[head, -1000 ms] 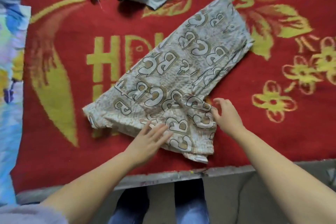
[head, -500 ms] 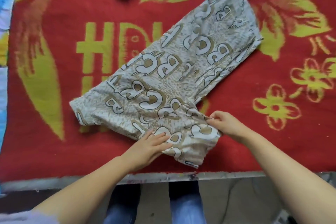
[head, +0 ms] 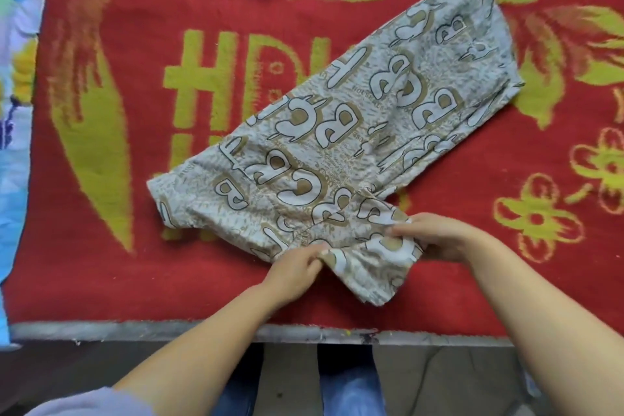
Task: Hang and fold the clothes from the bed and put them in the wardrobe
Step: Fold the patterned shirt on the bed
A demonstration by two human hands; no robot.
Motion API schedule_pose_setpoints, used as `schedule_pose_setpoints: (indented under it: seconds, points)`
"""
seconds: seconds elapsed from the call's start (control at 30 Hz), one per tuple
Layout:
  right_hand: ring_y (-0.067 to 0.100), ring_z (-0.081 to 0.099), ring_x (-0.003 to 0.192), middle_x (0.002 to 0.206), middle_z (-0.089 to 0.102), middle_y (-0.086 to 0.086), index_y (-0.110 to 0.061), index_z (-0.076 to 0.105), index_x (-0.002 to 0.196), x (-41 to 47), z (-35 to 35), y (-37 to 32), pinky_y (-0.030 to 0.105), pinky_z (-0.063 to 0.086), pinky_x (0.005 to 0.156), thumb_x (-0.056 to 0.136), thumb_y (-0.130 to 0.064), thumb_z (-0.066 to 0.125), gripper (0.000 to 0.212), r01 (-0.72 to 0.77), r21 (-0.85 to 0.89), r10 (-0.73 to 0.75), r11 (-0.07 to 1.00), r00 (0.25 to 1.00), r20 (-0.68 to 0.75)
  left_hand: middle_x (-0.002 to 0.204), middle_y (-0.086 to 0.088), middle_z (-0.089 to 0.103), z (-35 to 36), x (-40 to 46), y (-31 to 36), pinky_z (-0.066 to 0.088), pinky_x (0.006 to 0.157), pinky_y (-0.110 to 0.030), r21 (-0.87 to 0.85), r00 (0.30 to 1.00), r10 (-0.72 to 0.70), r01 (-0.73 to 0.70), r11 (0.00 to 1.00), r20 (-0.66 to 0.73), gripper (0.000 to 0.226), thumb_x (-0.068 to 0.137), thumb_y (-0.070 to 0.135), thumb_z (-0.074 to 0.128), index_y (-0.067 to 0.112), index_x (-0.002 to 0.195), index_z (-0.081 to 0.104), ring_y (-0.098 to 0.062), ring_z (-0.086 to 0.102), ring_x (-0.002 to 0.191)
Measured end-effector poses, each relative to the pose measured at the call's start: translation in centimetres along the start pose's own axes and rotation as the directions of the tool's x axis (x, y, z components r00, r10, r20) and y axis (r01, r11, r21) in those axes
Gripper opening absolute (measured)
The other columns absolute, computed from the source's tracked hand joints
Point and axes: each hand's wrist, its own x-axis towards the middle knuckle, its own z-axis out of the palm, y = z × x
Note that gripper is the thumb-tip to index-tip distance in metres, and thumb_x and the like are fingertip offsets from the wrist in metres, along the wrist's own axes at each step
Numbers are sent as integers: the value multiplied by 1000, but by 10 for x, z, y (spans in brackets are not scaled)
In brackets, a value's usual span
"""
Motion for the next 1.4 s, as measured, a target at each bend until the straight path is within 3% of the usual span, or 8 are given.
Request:
schedule_pose_setpoints:
  seconds: [0.2, 0.3, 0.4, 0.53, 0.87, 1.17, 1.3, 1.4]
  points:
    - [21, 73, 78, 99, 70, 18, 1, 52, 118, 7, 33, -94, 28, 59, 60, 100, -21, 47, 29, 215, 722, -260, 657, 964, -50, 104, -4, 72, -65, 1, -8, 57, 68, -28, -881, 884, -388, 383, 278, 261, 21, 96, 23, 51, 13, 101, 69, -15, 70, 90]
    - [23, 69, 93, 112, 68, 14, -6, 50, 131, 19, 74, -99, 40, 57, 82, 98, -8, 43, 34, 556, 98, -504, 825, 804, -317, 90, -7, 73, -81, -10, -21, 57, 59, -29, -828, 827, -558, 358, 432, 67, 28, 99, 25, 45, 7, 110, 63, -20, 70, 76]
    - [28, 56, 119, 129, 58, 12, -7, 48, 135, 30, 115, -69, 41, 43, 103, 88, -3, 47, 47, 580, -662, -841, 476, 519, -150, 86, -1, 66, -121, -21, -41, 53, 66, -34, -490, 716, -474, 209, 846, -512, 17, 97, 21, 48, 11, 104, 59, -21, 63, 76]
    - [33, -27, 141, 153, -29, 14, -24, -17, 151, 58, 172, -13, 59, -17, 110, 87, -21, 51, 93, 298, -952, -663, -72, 698, 269, 135, -11, 49, -189, -13, -74, 33, 106, -41, 223, 761, -42, 242, 944, -647, 52, 90, 25, 60, 12, 137, 43, -26, 43, 126]
    - [9, 39, 133, 146, 43, -4, -28, 31, 148, 64, 181, -22, 17, 21, 111, 86, 7, 49, 74, 680, -436, -788, 590, 601, -129, 78, -8, 69, -287, 14, -39, 51, 57, -33, -111, 916, -390, 400, 910, 98, 10, 88, 17, 66, 8, 91, 62, -23, 66, 66]
    - [17, 53, 82, 88, 55, -3, -20, 49, 107, 50, 73, -43, 9, 43, 70, 89, -14, 61, 23, 628, 323, -158, 708, 586, -794, 98, -16, 60, -258, 142, 152, 58, 69, -37, -800, 941, -323, 116, 588, -100, 21, 99, 21, 42, 11, 117, 41, -24, 64, 88]
    - [28, 39, 129, 139, 44, 15, -4, 30, 145, 37, 65, -36, 36, 30, 109, 91, -10, 55, 60, 586, -10, -241, 810, 317, -917, 134, -12, 52, -208, 153, 129, 41, 103, -42, 123, 854, 180, -137, 983, -488, 55, 90, 11, 46, 15, 144, 34, -26, 51, 120]
    - [36, 21, 144, 153, 28, 20, -5, 30, 147, 35, 99, -41, 53, 21, 113, 79, -18, 66, 78, 376, -648, -738, 662, 176, -652, 160, -2, -5, -192, 139, 72, -3, 118, -45, 831, 884, 451, -339, 442, 121, 94, 77, 9, 48, 29, 151, -8, -22, 0, 148]
